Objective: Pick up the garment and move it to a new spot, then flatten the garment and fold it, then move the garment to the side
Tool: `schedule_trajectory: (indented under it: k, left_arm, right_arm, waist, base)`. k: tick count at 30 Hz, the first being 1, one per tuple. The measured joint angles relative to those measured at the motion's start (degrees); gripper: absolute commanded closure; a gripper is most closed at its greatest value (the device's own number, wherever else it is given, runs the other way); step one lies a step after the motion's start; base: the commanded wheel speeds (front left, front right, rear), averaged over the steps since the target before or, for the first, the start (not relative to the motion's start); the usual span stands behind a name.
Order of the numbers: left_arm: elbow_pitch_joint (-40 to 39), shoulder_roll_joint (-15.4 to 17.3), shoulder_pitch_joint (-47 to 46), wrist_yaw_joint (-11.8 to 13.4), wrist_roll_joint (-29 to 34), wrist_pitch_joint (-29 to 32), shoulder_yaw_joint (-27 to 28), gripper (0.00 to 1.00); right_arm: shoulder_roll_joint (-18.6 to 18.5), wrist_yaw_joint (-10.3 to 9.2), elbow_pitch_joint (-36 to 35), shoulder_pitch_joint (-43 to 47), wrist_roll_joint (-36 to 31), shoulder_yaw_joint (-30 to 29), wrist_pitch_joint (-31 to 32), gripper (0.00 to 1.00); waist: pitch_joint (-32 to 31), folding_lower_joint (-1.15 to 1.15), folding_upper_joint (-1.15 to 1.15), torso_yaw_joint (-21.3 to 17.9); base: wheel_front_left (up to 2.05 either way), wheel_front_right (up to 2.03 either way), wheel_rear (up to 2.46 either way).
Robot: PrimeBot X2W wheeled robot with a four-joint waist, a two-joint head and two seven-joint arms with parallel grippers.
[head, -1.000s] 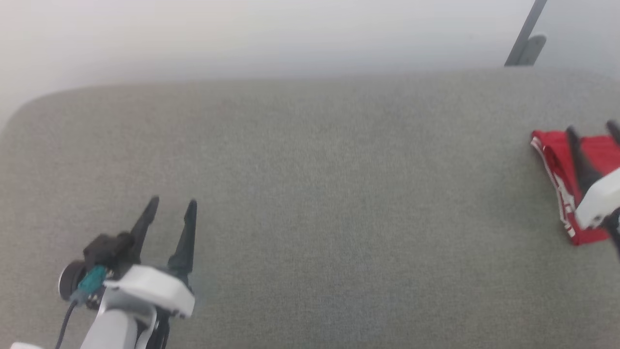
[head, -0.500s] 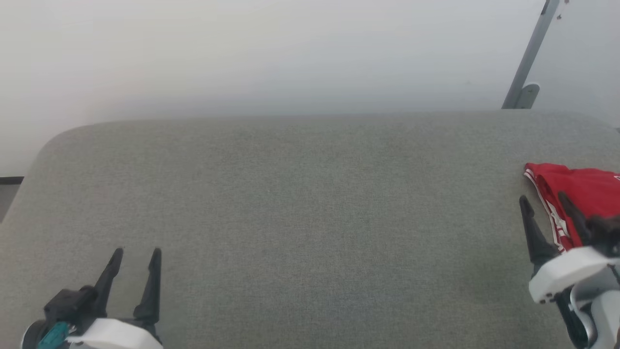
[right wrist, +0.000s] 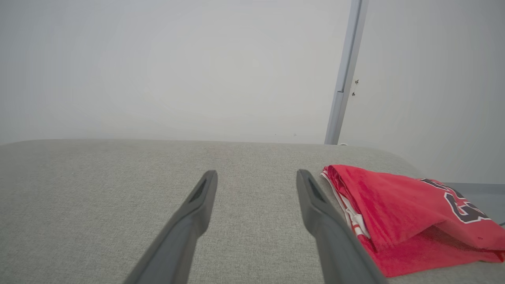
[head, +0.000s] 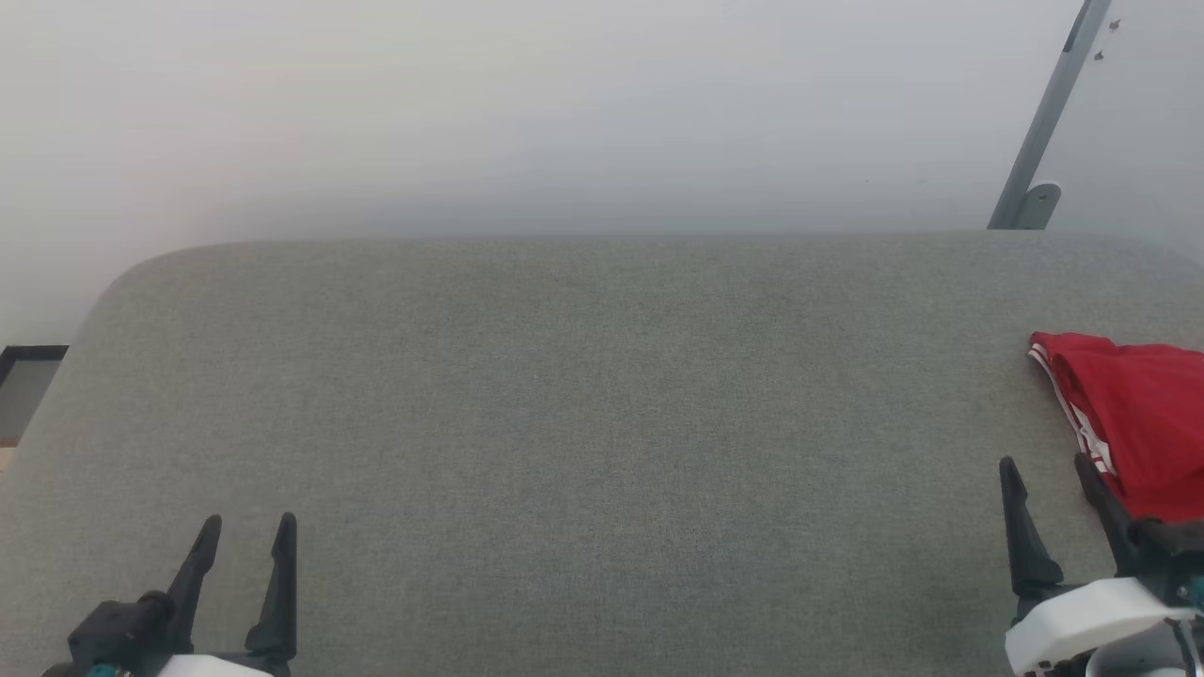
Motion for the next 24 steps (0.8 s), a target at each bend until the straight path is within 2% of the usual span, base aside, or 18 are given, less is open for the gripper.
schedule_trajectory:
  k: [13, 24]
  left_arm:
    - [-0.80, -0.45, 0.85, 0.00, 0.20, 0.00, -0.31, 0.00]
    - [-1.38, -1.15, 0.87, 0.00, 0.62, 0.00, -0.82, 0.00]
  right_arm:
    - [3.20, 0.00, -3.20, 3.70, -1.51, -2.74, 0.00, 0.00]
    - [3.65, 0.00, -3.79, 4.27, -2.31, -2.97, 0.00, 0.00]
  waist:
    - [0.17, 0.00, 0.00, 0.03]
    - [0.46, 0.00, 0.00, -0.04]
  base:
    - [0.00, 0.00, 0.00]
    - [0.00, 0.00, 0.00]
